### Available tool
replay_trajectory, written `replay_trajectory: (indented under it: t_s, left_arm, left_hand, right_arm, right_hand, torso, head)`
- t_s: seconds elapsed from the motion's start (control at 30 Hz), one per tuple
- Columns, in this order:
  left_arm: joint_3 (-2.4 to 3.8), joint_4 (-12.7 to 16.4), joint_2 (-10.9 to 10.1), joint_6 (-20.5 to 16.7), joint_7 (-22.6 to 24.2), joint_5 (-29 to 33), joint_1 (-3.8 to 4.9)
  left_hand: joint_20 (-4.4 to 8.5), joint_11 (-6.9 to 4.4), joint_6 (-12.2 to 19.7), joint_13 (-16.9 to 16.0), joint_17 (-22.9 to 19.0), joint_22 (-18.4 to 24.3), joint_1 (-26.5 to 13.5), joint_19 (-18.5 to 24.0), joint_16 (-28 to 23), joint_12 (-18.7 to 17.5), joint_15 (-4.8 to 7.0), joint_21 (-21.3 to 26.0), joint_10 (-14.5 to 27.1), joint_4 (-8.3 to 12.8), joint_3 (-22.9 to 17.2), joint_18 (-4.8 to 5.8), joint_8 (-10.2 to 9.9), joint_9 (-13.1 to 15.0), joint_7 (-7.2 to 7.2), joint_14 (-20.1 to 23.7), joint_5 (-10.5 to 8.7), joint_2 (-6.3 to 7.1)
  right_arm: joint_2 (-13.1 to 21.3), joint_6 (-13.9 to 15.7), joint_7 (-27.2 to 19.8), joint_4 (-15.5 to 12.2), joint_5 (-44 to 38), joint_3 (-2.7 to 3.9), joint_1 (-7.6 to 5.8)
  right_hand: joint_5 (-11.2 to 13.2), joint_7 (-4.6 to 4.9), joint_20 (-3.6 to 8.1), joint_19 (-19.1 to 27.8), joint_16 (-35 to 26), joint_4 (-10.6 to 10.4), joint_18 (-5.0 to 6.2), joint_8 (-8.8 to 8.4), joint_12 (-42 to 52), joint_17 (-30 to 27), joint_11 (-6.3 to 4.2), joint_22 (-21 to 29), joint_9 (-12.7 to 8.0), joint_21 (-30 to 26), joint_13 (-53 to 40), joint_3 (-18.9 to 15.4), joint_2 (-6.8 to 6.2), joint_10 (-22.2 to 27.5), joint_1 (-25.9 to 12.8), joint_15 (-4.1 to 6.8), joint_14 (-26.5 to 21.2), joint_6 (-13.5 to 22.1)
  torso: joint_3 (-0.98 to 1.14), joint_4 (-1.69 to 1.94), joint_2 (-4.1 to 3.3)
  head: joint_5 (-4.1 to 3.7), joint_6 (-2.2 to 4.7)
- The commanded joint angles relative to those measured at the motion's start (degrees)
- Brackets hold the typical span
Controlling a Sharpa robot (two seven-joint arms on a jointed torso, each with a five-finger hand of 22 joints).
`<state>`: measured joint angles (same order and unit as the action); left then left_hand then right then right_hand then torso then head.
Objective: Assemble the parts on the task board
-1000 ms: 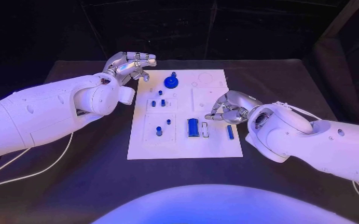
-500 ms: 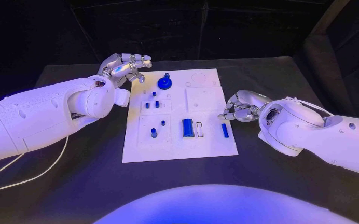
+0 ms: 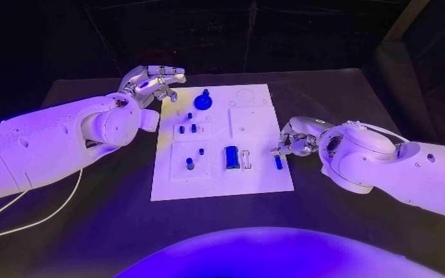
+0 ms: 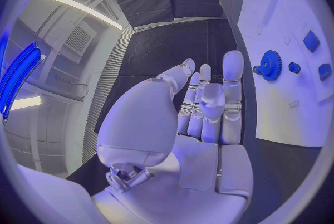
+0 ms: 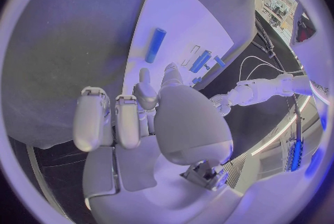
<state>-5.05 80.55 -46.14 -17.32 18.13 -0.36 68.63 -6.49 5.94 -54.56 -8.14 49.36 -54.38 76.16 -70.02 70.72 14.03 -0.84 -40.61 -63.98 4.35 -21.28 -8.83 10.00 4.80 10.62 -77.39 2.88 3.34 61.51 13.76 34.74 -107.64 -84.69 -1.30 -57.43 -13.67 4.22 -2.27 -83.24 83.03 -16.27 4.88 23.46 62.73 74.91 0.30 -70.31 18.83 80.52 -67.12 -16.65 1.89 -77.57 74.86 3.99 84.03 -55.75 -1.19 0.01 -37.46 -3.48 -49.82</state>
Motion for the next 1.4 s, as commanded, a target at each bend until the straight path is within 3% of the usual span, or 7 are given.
replay_trajectory:
  t_s: [0.03,0.23,0.57,0.87,1.07,1.4]
  left_arm:
    - [0.04,0.11,-0.05,0.51,0.34,0.10,0.06]
    - [0.04,0.11,-0.08,0.54,0.32,0.10,0.05]
    - [0.04,0.05,-0.11,0.58,0.29,0.10,0.04]
    - [0.04,0.06,-0.11,0.60,0.25,0.10,0.02]
    - [0.04,0.04,-0.13,0.59,0.23,0.10,0.01]
    - [0.02,0.00,-0.07,0.60,0.15,0.10,-0.01]
  left_hand:
    - [-0.41,0.08,0.57,-0.11,-0.09,0.11,-0.32,0.11,0.31,0.51,-0.32,0.37,0.52,-0.08,0.26,-0.93,0.33,-0.08,0.05,0.07,0.09,-0.38]
    - [-0.42,0.09,0.64,-0.13,-0.11,0.11,-0.36,0.10,0.32,0.60,-0.33,0.41,0.60,-0.12,0.30,-0.93,0.42,-0.10,0.06,0.08,0.09,-0.44]
    - [-0.42,0.09,0.64,-0.13,-0.11,0.11,-0.36,0.10,0.32,0.60,-0.33,0.41,0.60,-0.12,0.30,-0.93,0.42,-0.10,0.06,0.08,0.09,-0.44]
    - [-0.42,0.09,0.64,-0.13,-0.11,0.11,-0.36,0.10,0.32,0.60,-0.33,0.41,0.60,-0.12,0.30,-0.93,0.42,-0.10,0.06,0.08,0.09,-0.44]
    - [-0.42,0.09,0.64,-0.13,-0.11,0.11,-0.36,0.10,0.32,0.60,-0.33,0.41,0.60,-0.12,0.30,-0.93,0.42,-0.10,0.06,0.08,0.09,-0.44]
    - [-0.42,0.09,0.64,-0.13,-0.11,0.11,-0.36,0.10,0.32,0.60,-0.33,0.41,0.60,-0.12,0.30,-0.93,0.42,-0.10,0.06,0.08,0.09,-0.44]
  right_arm:
    - [-0.10,-3.04,1.04,-0.12,-1.59,0.00,0.03]
    - [-0.17,-4.40,1.62,-0.26,-1.64,-0.02,0.13]
    - [-0.71,-5.98,2.02,-0.23,-1.65,-0.06,0.40]
    - [-1.95,-6.55,2.09,1.31,-2.59,-0.10,0.68]
    - [-2.76,-8.35,2.16,1.75,-3.31,-0.12,1.02]
    - [-3.86,-10.92,2.55,1.93,-5.46,-0.17,1.33]
  right_hand:
    - [0.36,0.01,-0.04,0.32,-0.12,0.03,-1.03,0.31,-0.25,2.07,-0.44,0.00,0.14,-0.19,0.04,-0.42,-0.29,-0.04,-0.49,0.03,3.44,-0.60]
    - [0.83,-0.08,0.02,0.33,-0.18,-0.13,-1.03,0.52,-0.35,2.01,-0.52,0.02,0.39,-0.21,0.09,-0.64,-0.38,-0.02,-0.78,0.10,3.43,-0.74]
    - [1.15,-0.20,0.10,0.31,-0.21,0.05,-1.04,0.76,-0.40,2.01,-0.62,-0.04,0.69,-0.20,0.10,-0.65,-0.41,-0.03,-0.53,0.17,3.43,-0.87]
    - [0.57,-0.14,0.21,0.50,-0.53,2.00,-0.99,1.12,-0.94,1.68,-0.64,0.32,1.61,-0.49,0.35,0.15,0.02,0.25,2.96,0.23,3.34,-0.38]
    - [-0.74,-0.23,0.30,0.49,-0.55,4.57,-1.00,1.24,-1.32,1.80,-0.77,0.24,2.18,-0.52,0.50,1.32,0.86,0.45,6.76,0.34,3.36,-0.08]
    - [-0.28,-0.08,0.30,0.37,-0.24,6.59,-1.10,0.86,-1.09,2.47,-0.70,-0.26,2.38,-0.33,0.14,2.05,1.23,0.49,9.24,0.30,3.47,0.36]
  torso:
    - [-0.05,-0.08,0.01]
    - [-0.03,0.06,0.00]
    - [-0.04,-0.03,0.00]
    - [-0.02,0.13,0.00]
    - [-0.04,0.05,0.02]
    - [-0.05,0.06,0.03]
  head:
    - [-0.08,-0.05]
    - [-0.18,-0.14]
    - [-0.06,-0.18]
    - [-0.15,-0.18]
    - [0.11,-0.18]
    - [0.24,-0.18]
